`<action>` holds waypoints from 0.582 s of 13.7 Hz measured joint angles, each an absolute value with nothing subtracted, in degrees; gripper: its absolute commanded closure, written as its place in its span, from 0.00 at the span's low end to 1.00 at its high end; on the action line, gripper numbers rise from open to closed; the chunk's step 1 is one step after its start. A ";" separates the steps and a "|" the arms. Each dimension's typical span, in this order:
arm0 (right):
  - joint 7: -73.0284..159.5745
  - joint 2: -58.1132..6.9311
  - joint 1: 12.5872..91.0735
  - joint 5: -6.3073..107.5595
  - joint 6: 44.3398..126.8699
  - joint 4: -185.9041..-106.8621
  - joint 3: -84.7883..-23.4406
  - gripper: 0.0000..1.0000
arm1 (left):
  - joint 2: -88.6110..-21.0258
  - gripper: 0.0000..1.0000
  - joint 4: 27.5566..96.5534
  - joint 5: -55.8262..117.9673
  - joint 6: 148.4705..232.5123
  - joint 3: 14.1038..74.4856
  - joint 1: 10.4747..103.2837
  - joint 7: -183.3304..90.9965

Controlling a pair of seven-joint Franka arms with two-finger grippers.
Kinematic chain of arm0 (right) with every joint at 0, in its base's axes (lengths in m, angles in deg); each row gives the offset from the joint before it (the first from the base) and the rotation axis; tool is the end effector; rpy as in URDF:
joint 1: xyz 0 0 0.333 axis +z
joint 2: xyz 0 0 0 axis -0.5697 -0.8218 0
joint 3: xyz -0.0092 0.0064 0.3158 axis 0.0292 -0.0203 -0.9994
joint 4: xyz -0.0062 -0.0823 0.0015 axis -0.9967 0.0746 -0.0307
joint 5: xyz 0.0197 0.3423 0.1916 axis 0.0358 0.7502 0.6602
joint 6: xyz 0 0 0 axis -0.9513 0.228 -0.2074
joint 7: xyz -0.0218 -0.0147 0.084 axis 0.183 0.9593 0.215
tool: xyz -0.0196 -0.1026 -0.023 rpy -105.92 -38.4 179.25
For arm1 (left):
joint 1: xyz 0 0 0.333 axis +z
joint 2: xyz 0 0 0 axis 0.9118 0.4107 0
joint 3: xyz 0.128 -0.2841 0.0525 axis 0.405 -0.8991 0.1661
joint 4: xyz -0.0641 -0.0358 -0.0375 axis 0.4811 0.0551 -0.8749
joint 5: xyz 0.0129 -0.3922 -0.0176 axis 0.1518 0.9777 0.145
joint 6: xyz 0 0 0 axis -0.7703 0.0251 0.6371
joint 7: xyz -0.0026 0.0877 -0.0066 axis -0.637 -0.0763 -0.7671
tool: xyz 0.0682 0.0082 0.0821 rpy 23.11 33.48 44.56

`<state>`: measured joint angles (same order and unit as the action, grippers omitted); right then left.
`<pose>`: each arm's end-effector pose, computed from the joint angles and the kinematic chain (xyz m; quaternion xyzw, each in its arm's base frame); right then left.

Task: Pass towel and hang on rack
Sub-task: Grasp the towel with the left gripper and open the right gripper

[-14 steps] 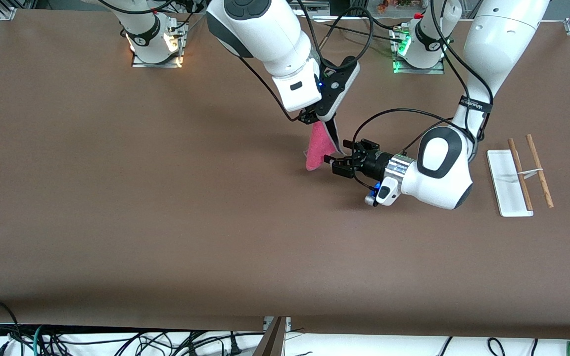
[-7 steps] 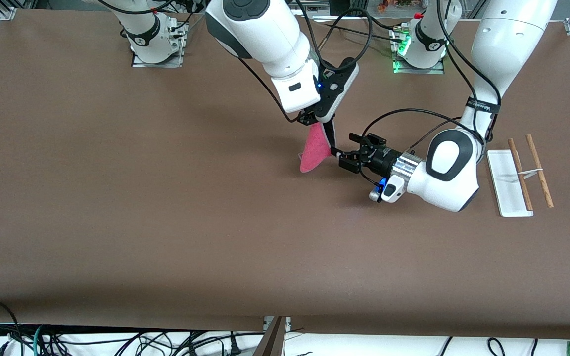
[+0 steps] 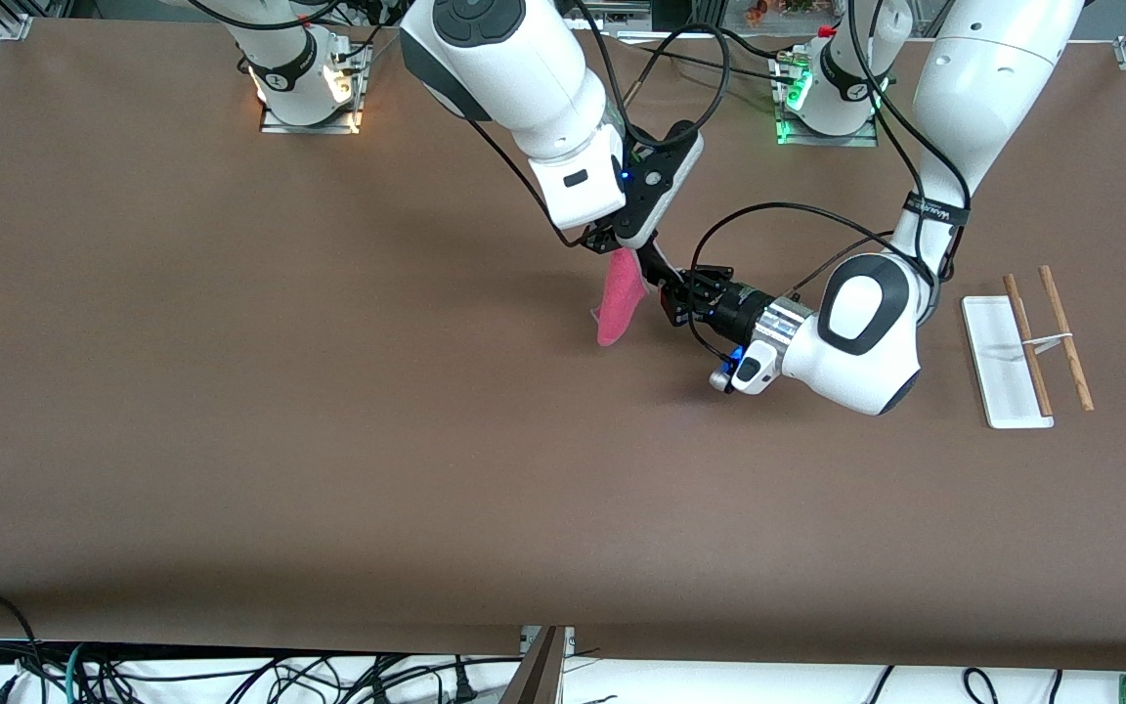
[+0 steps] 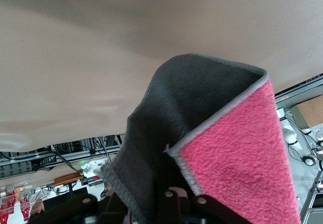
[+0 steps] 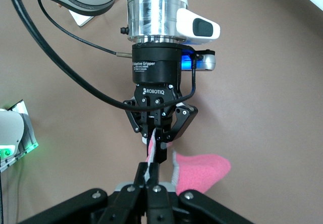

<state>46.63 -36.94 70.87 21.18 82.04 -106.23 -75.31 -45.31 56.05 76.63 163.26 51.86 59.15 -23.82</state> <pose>0.5090 0.5519 0.5426 -0.8681 -0.4463 -0.1065 0.1893 0.5831 -0.2574 0.2800 0.7936 0.2272 -0.4582 0.3296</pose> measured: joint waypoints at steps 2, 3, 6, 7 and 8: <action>46.63 -36.94 70.86 21.18 82.04 -106.23 -75.27 1.00 | -45.30 1.00 56.00 76.63 163.26 51.89 59.18 -23.86; 46.63 -36.94 70.85 21.18 82.05 -106.23 -75.25 0.95 | -45.31 1.00 55.89 76.63 163.26 51.89 59.23 -23.86; 46.63 -36.94 70.80 21.17 82.05 -106.23 -75.23 0.00 | -45.31 1.00 55.46 76.66 163.26 51.92 59.60 -23.86; 46.63 -36.94 70.68 21.17 82.05 -106.23 -75.22 0.00 | -45.31 1.00 55.38 76.66 163.26 51.94 59.84 -23.87; 46.63 -36.94 70.49 21.17 82.05 -106.22 -75.21 0.00 | -45.31 1.00 55.33 76.66 163.26 51.97 59.97 -23.90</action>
<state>46.63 -36.94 70.49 21.17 82.05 -106.22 -75.21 -45.31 55.33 76.66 163.26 51.97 59.97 -23.90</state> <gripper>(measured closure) 0.762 0.982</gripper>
